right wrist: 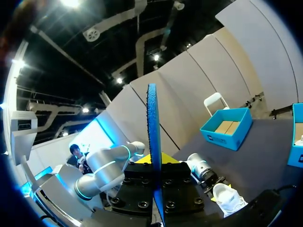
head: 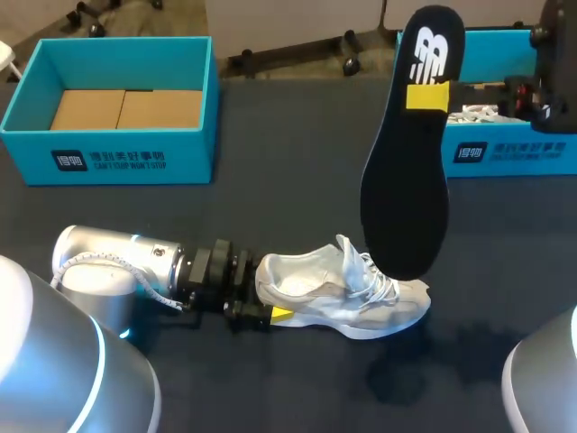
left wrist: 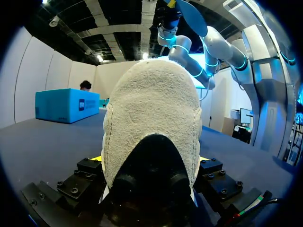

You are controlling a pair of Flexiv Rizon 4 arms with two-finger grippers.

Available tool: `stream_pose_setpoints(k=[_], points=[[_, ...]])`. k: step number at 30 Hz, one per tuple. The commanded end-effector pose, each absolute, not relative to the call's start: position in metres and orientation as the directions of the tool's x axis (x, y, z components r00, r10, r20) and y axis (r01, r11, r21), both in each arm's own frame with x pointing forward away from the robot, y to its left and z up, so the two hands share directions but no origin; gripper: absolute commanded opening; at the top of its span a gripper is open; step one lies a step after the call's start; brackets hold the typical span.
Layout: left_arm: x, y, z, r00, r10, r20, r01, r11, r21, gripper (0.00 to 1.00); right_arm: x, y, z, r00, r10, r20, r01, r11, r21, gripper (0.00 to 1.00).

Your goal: Take the shoe out of the shoebox, open the shoe tongue, remove and reinsert the insole, then place the shoe into the shoebox

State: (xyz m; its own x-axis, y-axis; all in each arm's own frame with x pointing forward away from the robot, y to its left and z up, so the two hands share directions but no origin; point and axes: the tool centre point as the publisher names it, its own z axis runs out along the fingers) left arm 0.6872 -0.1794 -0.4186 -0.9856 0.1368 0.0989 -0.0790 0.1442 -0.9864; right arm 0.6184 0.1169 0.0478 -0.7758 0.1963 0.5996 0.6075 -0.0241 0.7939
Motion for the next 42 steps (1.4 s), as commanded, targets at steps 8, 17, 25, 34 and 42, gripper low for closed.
stream_pose_setpoints(k=[8,17,25,34,42], points=[[0.688,-0.170,-0.421,-0.988,0.138,0.069,-0.045,0.168,-0.985,1.00,0.621,0.119,0.047,-0.775,0.196,0.601,0.609,-0.022,0.793,0.00],[0.692,-0.154,-0.414,-0.990,0.121,0.077,-0.051,0.198,-0.979,1.00,0.621,0.119,0.047,-0.775,0.196,0.601,0.609,-0.022,0.793,0.00],[0.692,-0.142,-0.415,-0.984,0.144,0.107,-0.062,0.288,-0.956,1.00,0.621,0.119,0.047,-0.775,0.196,0.601,0.609,-0.022,0.793,0.00],[0.695,-0.121,-0.417,-0.994,0.085,0.068,-0.020,0.474,-0.880,1.00,0.621,0.119,0.047,-0.775,0.196,0.601,0.609,-0.022,0.793,0.00],[0.705,-0.101,-0.416,-0.992,0.090,0.093,-0.009,0.669,-0.743,1.00,0.621,0.119,0.047,-0.775,0.196,0.601,0.609,-0.022,0.793,0.00]])
